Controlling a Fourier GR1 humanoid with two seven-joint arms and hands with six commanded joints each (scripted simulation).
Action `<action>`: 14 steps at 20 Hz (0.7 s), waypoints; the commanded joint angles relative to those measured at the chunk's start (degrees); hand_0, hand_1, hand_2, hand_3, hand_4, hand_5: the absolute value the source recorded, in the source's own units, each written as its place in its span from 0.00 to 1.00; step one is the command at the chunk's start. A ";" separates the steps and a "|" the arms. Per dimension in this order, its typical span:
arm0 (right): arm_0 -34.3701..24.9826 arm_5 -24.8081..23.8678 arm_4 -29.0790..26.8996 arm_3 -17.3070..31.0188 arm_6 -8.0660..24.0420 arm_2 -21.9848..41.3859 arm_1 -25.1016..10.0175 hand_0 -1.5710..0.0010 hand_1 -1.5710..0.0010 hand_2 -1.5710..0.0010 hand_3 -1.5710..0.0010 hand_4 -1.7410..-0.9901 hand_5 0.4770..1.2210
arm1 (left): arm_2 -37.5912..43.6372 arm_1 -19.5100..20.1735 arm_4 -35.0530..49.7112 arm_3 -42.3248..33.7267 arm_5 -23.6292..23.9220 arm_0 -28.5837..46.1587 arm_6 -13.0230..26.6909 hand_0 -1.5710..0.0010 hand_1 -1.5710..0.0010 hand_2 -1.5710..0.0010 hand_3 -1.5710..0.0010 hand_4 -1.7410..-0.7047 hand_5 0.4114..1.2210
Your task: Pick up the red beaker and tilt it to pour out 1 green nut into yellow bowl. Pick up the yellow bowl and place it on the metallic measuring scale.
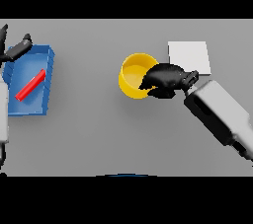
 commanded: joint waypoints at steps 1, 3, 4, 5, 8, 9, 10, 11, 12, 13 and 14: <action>-0.51 0.30 -0.22 0.33 0.31 -0.09 0.05 0.01 0.02 0.01 0.13 0.02 1.00 | 0.07 0.14 -0.04 0.18 0.11 -0.02 -0.39 1.00 1.00 1.00 1.00 0.91 0.40; -1.52 0.69 -1.08 0.81 0.59 -0.59 0.17 0.00 0.01 0.01 0.16 0.02 1.00 | 0.21 0.23 0.23 -0.29 -0.01 0.65 -1.07 1.00 1.00 1.00 1.00 0.91 0.41; -1.99 0.31 -1.26 1.22 -0.04 -1.11 -0.44 0.00 0.01 0.00 0.18 0.02 1.00 | 0.06 0.15 0.08 -0.22 -0.07 0.53 -0.62 1.00 1.00 1.00 1.00 0.91 0.41; -2.72 -0.12 -1.05 2.01 0.56 -1.67 -0.98 0.00 0.01 0.00 0.19 0.02 1.00 | -0.08 0.21 -0.35 0.78 0.18 -0.17 -0.44 1.00 1.00 1.00 1.00 0.91 0.41; -4.58 -1.87 -0.21 3.92 1.77 -2.78 -2.79 0.04 0.01 0.00 0.16 0.02 1.00 | 0.11 0.81 -0.28 1.40 -0.03 -0.67 -1.14 1.00 1.00 1.00 1.00 0.92 0.42; -5.00 -1.06 -0.86 4.32 2.85 -3.47 -3.44 0.03 0.01 0.00 0.15 0.02 1.00 | 0.36 1.15 -0.14 1.15 -0.21 -0.56 -1.12 1.00 1.00 1.00 1.00 0.92 0.42; -4.99 -1.94 -0.73 5.04 2.33 -3.72 -4.23 0.03 0.01 0.00 0.12 0.02 1.00 | 0.56 1.09 0.08 1.33 -0.14 -0.41 -1.26 1.00 1.00 1.00 1.00 0.92 0.42; -5.32 -2.84 -0.40 6.46 1.73 -3.78 -4.80 0.02 0.01 0.00 0.11 0.02 1.00 | 0.63 0.76 0.22 0.94 -0.03 -0.25 -0.78 1.00 1.00 1.00 1.00 0.91 0.42; -5.51 -3.83 -0.29 7.96 1.10 -4.05 -5.35 0.02 0.01 0.00 0.10 0.02 1.00 | 0.65 0.63 0.26 1.00 0.05 0.15 -1.00 1.00 1.00 1.00 1.00 0.90 0.42; -6.12 -4.24 -0.31 9.54 0.80 -4.33 -5.90 0.01 0.00 0.00 0.10 0.02 1.00 | 0.57 0.80 -0.14 0.97 0.21 0.09 -0.53 1.00 1.00 1.00 1.00 0.90 0.43; -6.72 -4.81 0.09 10.87 1.68 -4.31 -5.90 0.01 0.00 0.00 0.12 0.02 1.00 | 0.45 0.90 -0.08 0.89 -0.17 0.28 -0.65 1.00 1.00 1.00 1.00 0.91 0.42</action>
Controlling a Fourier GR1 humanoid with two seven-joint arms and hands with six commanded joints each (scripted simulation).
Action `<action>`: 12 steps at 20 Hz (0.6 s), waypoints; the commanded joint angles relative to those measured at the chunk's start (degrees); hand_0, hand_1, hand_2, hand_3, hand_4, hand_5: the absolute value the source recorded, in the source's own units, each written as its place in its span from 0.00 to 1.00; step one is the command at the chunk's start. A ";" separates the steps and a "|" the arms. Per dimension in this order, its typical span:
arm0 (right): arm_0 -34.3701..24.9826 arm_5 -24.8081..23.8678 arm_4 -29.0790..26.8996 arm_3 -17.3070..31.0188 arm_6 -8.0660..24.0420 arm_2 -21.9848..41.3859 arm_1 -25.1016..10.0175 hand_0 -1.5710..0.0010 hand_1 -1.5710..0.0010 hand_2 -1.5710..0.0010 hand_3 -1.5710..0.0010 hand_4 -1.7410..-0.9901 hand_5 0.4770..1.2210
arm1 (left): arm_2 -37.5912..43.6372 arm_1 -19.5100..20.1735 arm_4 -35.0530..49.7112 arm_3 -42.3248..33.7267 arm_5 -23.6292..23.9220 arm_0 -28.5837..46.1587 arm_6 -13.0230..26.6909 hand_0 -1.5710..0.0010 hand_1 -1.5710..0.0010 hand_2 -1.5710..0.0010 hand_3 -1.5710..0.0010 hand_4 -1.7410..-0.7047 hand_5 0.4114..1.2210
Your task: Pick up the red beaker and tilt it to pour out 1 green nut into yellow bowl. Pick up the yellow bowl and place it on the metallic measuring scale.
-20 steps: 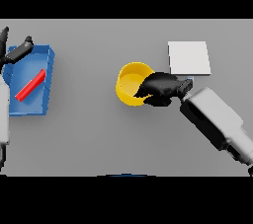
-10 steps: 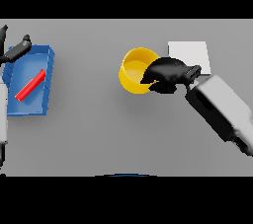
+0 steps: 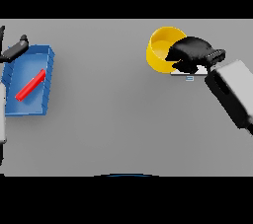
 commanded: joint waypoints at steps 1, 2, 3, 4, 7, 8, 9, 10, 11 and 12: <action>-0.56 -0.48 -0.02 1.08 -0.83 -0.01 -0.07 0.01 0.00 0.00 0.15 0.02 1.00 | 0.23 0.00 0.40 0.13 -0.34 -0.51 0.52 1.00 1.00 1.00 1.00 0.91 0.42; -1.10 -1.10 0.05 2.85 -2.51 -0.14 -0.63 0.01 0.00 0.00 0.17 0.02 1.00 | 0.32 0.08 0.29 0.39 -0.17 -0.56 0.53 1.00 1.00 1.00 1.00 0.91 0.42; -0.69 -1.49 0.12 3.06 -2.15 -0.01 -1.02 0.01 0.00 0.00 0.18 0.02 1.00 | 0.28 -0.20 0.62 0.05 -0.35 -0.40 0.39 1.00 1.00 1.00 1.00 0.91 0.42; -1.42 -1.86 0.12 3.94 -2.22 0.05 -0.74 0.00 0.00 0.00 0.19 0.02 1.00 | 0.52 0.08 0.77 0.25 -0.39 -0.39 -0.08 1.00 1.00 1.00 1.00 0.91 0.42; -2.26 -4.30 0.99 10.48 -1.39 -0.58 -0.92 0.01 0.05 0.01 0.10 0.02 1.00 | 0.54 -0.64 0.91 -2.14 -0.17 -0.10 2.09 1.00 1.00 1.00 1.00 0.89 0.43; -2.64 -5.49 1.20 13.08 -1.27 -0.87 -0.81 0.02 0.07 0.03 0.08 0.02 1.00 | 0.46 -0.89 0.91 -2.37 -0.10 -0.06 2.36 1.00 1.00 1.00 1.00 0.89 0.43; -3.10 -6.39 1.10 15.05 -1.62 -1.22 -0.72 0.03 0.09 0.04 0.06 0.02 1.00 | 0.29 -1.04 0.59 -2.50 0.06 0.16 2.85 1.00 1.00 1.00 1.00 0.89 0.44; -3.08 -6.66 0.80 16.39 -2.86 -1.35 -1.13 0.03 0.09 0.05 0.05 0.02 1.00 | 0.64 -0.85 0.84 -3.08 -0.03 0.46 3.14 1.00 1.00 1.00 1.00 0.88 0.44; -3.48 -6.97 0.74 17.52 -2.65 -1.36 -0.77 0.03 0.10 0.06 0.04 0.02 1.00 | 0.56 -0.89 0.71 -2.95 -0.17 0.79 3.57 1.00 1.00 1.00 1.00 0.88 0.44; -4.05 -7.87 1.04 19.72 -3.19 -1.25 -0.18 0.04 0.12 0.07 0.03 0.02 1.00 | 0.36 -0.97 0.48 -3.12 0.01 0.83 3.44 1.00 1.00 1.00 1.00 0.88 0.44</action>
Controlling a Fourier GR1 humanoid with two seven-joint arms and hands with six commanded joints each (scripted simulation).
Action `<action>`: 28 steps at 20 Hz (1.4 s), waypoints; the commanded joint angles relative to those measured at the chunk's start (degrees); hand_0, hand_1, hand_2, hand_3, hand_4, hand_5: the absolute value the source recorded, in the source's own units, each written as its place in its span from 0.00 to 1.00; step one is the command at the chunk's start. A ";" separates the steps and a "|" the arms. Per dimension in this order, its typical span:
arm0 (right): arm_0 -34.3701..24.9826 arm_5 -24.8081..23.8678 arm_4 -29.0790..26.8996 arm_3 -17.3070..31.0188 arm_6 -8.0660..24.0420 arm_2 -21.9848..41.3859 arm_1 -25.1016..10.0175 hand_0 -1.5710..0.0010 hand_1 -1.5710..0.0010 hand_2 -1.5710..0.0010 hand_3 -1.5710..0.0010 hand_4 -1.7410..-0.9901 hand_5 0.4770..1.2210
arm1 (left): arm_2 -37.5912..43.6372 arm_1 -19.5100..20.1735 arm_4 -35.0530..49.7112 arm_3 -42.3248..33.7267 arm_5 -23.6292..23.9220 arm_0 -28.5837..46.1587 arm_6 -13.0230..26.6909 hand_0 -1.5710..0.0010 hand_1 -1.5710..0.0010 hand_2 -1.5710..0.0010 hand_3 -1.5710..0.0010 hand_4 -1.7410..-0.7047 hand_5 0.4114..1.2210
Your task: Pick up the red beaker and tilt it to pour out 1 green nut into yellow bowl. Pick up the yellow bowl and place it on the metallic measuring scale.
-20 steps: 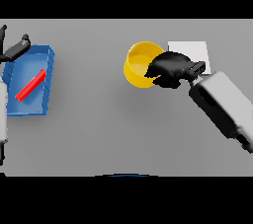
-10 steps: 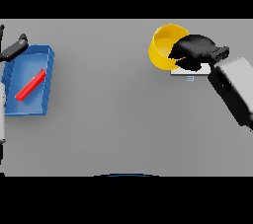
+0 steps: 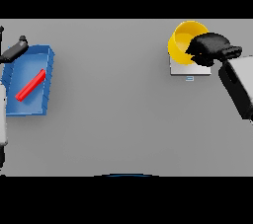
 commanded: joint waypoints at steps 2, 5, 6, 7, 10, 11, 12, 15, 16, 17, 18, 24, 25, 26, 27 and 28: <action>-0.03 -0.36 0.25 1.85 -0.07 0.30 -0.09 0.05 0.14 0.09 0.02 0.01 1.00 | 0.17 -0.18 0.07 0.73 0.18 -0.77 0.68 1.00 1.00 1.00 1.00 0.87 0.45; -1.00 -0.95 0.42 4.30 -1.26 0.75 0.44 0.09 0.21 0.14 0.01 0.01 1.00 | 0.32 0.13 -0.13 1.23 0.17 -0.95 1.04 1.00 1.00 1.00 1.00 0.86 0.46; -0.69 -1.32 0.58 4.98 -0.90 0.97 0.73 0.11 0.22 0.15 0.01 0.01 1.00 | 0.32 0.50 -0.15 1.30 -0.16 -1.14 1.04 1.00 1.00 1.00 1.00 0.86 0.46; -0.91 -1.92 0.83 6.12 -0.93 1.12 1.23 0.11 0.23 0.16 0.01 0.01 1.00 | 0.39 0.74 -0.06 0.93 -0.45 -1.23 1.22 1.00 1.00 1.00 1.00 0.87 0.46; -1.25 -2.36 0.23 7.49 -1.80 0.78 1.16 0.10 0.22 0.11 0.02 0.02 1.00 | 0.39 0.52 -0.09 1.75 0.03 -1.25 0.30 1.00 1.00 1.00 1.00 0.87 0.44; -1.99 -2.12 0.13 8.60 -1.41 0.56 1.87 0.11 0.25 0.18 0.02 0.09 1.00 | 0.42 0.61 0.03 2.09 -0.11 -1.69 0.02 1.00 1.00 1.00 1.00 0.87 0.45; -1.65 -1.78 -0.05 8.15 -1.05 0.50 1.88 0.10 0.27 0.25 0.12 0.13 1.00 | 0.54 0.58 0.17 2.34 -0.14 -2.14 0.32 1.00 1.00 1.00 1.00 0.87 0.45; -1.63 0.36 -1.36 8.58 -0.19 -0.32 1.61 0.33 0.50 0.51 0.37 0.21 0.75 | 0.81 0.67 0.60 2.42 -0.49 -1.87 0.19 1.00 1.00 1.00 1.00 0.86 0.44; -1.98 0.94 -1.61 8.69 0.38 -0.56 1.77 0.40 0.56 0.57 0.44 0.24 0.69 | 0.70 0.28 0.89 1.57 -0.63 -1.25 0.08 1.00 1.00 1.00 1.00 0.86 0.44; -2.00 1.35 -1.93 8.59 0.43 -0.78 1.74 0.47 0.62 0.62 0.49 0.25 0.64 | 0.41 0.17 0.71 1.54 -0.68 -1.00 -0.17 1.00 1.00 1.00 1.00 0.86 0.44; -1.92 1.39 -1.83 8.69 0.93 -0.68 1.98 0.55 0.67 0.67 0.54 0.27 0.60 | 0.27 0.35 0.25 1.28 -0.48 -0.99 0.24 1.00 1.00 1.00 1.00 0.86 0.44; -1.74 2.36 -1.18 9.16 0.39 0.05 1.14 0.88 0.91 0.86 0.73 0.37 0.47 | 0.39 -0.03 0.56 1.43 -0.25 -1.25 0.02 1.00 1.00 1.00 1.00 0.86 0.44; -1.85 2.43 -0.99 9.08 0.13 0.22 0.95 0.90 0.93 0.88 0.75 0.38 0.46 | 0.50 0.10 0.64 1.06 -0.28 -1.34 0.16 1.00 1.00 1.00 1.00 0.85 0.45; -2.05 2.52 -0.94 9.09 0.14 0.29 1.08 0.92 0.94 0.91 0.77 0.40 0.45 | 0.01 -0.21 0.17 0.80 -0.04 -1.17 0.27 1.00 1.00 1.00 1.00 0.86 0.45; -1.74 2.55 -0.71 8.98 -0.62 0.61 0.63 0.94 0.95 0.93 0.79 0.41 0.44 | 0.01 -0.34 0.11 -0.06 0.13 -0.33 0.34 1.00 1.00 1.00 1.00 0.86 0.45; -1.79 2.84 -0.66 8.64 -0.50 0.76 0.65 0.95 0.96 0.94 0.81 0.42 0.44 | 0.21 -0.50 0.60 -0.83 -0.13 -0.15 0.70 1.00 1.00 1.00 1.00 0.85 0.44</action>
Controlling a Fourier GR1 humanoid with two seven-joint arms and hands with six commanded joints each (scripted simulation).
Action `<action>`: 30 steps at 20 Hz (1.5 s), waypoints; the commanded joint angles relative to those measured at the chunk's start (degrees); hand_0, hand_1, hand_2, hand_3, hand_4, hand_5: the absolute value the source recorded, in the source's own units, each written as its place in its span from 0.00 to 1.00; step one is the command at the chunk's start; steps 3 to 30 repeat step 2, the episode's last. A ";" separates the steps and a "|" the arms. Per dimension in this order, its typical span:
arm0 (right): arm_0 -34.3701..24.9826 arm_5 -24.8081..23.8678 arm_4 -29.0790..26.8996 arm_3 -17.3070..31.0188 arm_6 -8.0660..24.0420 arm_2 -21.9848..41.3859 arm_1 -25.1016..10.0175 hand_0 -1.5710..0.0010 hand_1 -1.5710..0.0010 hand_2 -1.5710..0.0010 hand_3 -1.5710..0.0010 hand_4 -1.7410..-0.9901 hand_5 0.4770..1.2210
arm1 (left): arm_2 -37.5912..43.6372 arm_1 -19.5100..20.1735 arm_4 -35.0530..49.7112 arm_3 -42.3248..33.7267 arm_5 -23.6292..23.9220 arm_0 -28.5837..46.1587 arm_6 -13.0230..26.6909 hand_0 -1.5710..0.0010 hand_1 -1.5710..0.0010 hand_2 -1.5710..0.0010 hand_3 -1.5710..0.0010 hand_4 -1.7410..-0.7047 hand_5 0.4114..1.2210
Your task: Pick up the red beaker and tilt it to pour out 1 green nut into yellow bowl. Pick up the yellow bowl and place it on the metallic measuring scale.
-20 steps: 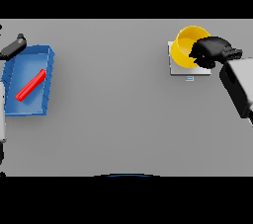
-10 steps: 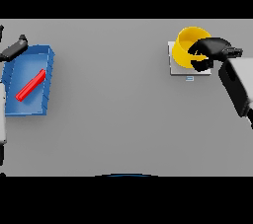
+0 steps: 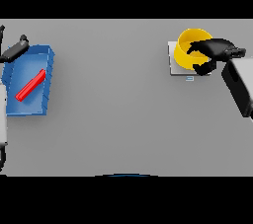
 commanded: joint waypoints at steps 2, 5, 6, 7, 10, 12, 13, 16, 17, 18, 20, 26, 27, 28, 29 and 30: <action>-0.06 -0.08 0.09 -0.20 0.46 0.00 -0.11 0.97 0.98 0.96 0.83 0.44 0.43 | -0.19 0.10 -0.51 0.33 0.17 -0.10 0.37 1.00 1.00 1.00 1.00 0.86 0.44; -0.06 -0.08 0.09 -0.20 0.46 0.00 -0.11 0.97 0.98 0.96 0.83 0.44 0.43 | -0.19 0.10 -0.51 0.33 0.17 -0.10 0.37 1.00 1.00 1.00 1.00 0.86 0.44; -0.06 -0.08 0.09 -0.20 0.46 0.00 -0.11 0.97 0.98 0.96 0.83 0.44 0.43 | -0.19 0.10 -0.51 0.33 0.17 -0.10 0.37 1.00 1.00 1.00 1.00 0.86 0.44; -0.06 -0.08 0.09 -0.20 0.46 0.00 -0.11 0.97 0.98 0.96 0.83 0.44 0.43 | -0.19 0.10 -0.51 0.33 0.17 -0.10 0.37 1.00 1.00 1.00 1.00 0.86 0.44; -0.06 -0.08 0.09 -0.20 0.46 0.00 -0.11 0.97 0.98 0.96 0.83 0.44 0.43 | -0.19 0.10 -0.51 0.33 0.17 -0.10 0.37 1.00 1.00 1.00 1.00 0.86 0.44; -0.06 -0.08 0.09 -0.20 0.46 0.00 -0.11 0.97 0.98 0.96 0.83 0.44 0.43 | -0.19 0.10 -0.51 0.33 0.17 -0.10 0.37 1.00 1.00 1.00 1.00 0.86 0.44; -0.06 -0.08 0.09 -0.20 0.46 0.00 -0.11 0.97 0.98 0.96 0.83 0.44 0.43 | -0.19 0.10 -0.51 0.33 0.17 -0.10 0.37 1.00 1.00 1.00 1.00 0.86 0.44; -0.06 -0.08 0.09 -0.20 0.46 0.00 -0.11 0.97 0.98 0.96 0.83 0.44 0.43 | -0.19 0.10 -0.51 0.33 0.17 -0.10 0.37 1.00 1.00 1.00 1.00 0.86 0.44; -0.06 -0.08 0.09 -0.20 0.46 0.00 -0.11 0.97 0.98 0.96 0.83 0.44 0.43 | -0.19 0.10 -0.51 0.33 0.17 -0.10 0.37 1.00 1.00 1.00 1.00 0.86 0.44; -0.06 -0.08 0.09 -0.20 0.46 0.00 -0.11 0.97 0.98 0.96 0.83 0.44 0.43 | -0.19 0.10 -0.51 0.33 0.17 -0.10 0.37 1.00 1.00 1.00 1.00 0.86 0.44; -0.06 -0.08 0.09 -0.20 0.46 0.00 -0.11 0.97 0.98 0.96 0.83 0.44 0.43 | -0.19 0.10 -0.51 0.33 0.17 -0.10 0.37 1.00 1.00 1.00 1.00 0.86 0.44; -0.06 -0.08 0.09 -0.20 0.46 0.00 -0.11 0.97 0.98 0.96 0.83 0.44 0.43 | -0.19 0.10 -0.51 0.33 0.17 -0.10 0.37 1.00 1.00 1.00 1.00 0.86 0.44; -0.06 -0.08 0.09 -0.20 0.46 0.00 -0.11 0.97 0.98 0.96 0.83 0.44 0.43 | -0.19 0.10 -0.51 0.33 0.17 -0.10 0.37 1.00 1.00 1.00 1.00 0.86 0.44; -0.06 -0.08 0.09 -0.20 0.46 0.00 -0.11 0.97 0.98 0.96 0.83 0.44 0.43 | -0.19 0.10 -0.51 0.33 0.17 -0.10 0.37 1.00 1.00 1.00 1.00 0.86 0.44; -0.06 -0.08 0.09 -0.20 0.46 0.00 -0.11 0.97 0.98 0.96 0.83 0.44 0.43 | -0.19 0.10 -0.51 0.33 0.17 -0.10 0.37 1.00 1.00 1.00 1.00 0.86 0.44; -0.06 -0.08 0.09 -0.20 0.46 0.00 -0.11 0.97 0.98 0.96 0.83 0.44 0.43 | -0.19 0.10 -0.51 0.33 0.17 -0.10 0.37 1.00 1.00 1.00 1.00 0.86 0.44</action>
